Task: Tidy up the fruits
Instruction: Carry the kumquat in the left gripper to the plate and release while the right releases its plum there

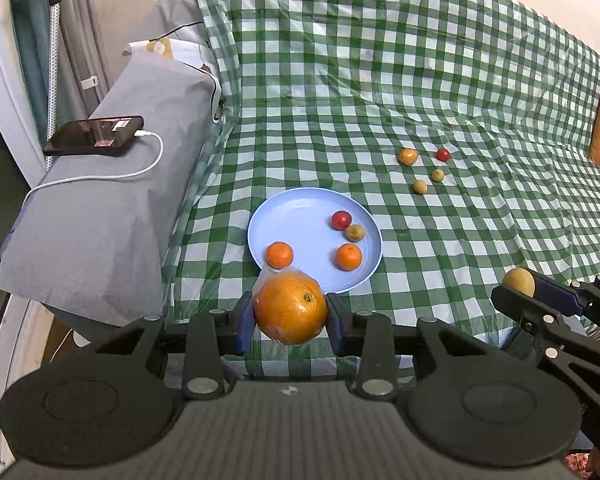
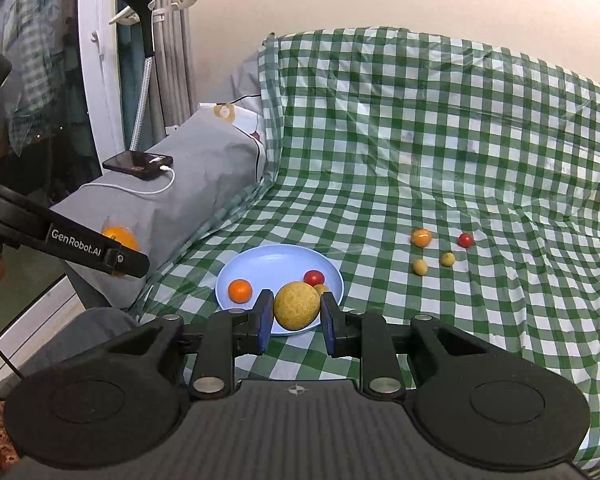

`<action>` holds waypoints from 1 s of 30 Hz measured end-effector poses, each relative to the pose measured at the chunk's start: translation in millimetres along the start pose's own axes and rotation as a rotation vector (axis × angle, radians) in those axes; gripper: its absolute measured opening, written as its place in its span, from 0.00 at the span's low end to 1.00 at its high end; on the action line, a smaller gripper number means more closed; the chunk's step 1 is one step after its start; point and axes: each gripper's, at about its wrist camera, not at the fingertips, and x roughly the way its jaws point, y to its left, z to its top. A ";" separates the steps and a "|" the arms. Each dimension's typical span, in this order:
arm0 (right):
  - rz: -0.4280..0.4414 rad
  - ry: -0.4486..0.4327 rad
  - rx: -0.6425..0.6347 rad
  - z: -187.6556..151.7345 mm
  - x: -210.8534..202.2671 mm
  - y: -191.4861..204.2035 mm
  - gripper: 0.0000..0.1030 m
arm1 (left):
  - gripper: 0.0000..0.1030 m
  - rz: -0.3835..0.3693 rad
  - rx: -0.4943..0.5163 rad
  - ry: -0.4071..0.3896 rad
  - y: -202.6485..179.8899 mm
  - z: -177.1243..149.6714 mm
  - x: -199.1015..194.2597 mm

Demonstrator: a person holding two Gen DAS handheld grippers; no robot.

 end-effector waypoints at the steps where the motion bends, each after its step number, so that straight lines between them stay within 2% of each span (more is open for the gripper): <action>1: 0.001 0.004 0.000 -0.1 1.6 -0.2 0.25 | 0.39 0.000 0.000 0.002 0.3 0.3 0.7; 16: 0.018 0.075 0.019 0.8 41.6 -7.2 0.25 | 0.39 0.016 -0.028 0.047 12.3 19.1 34.7; 30: 0.039 0.181 0.042 1.6 141.8 -11.3 0.25 | 0.39 0.010 -0.007 0.121 8.3 58.6 123.5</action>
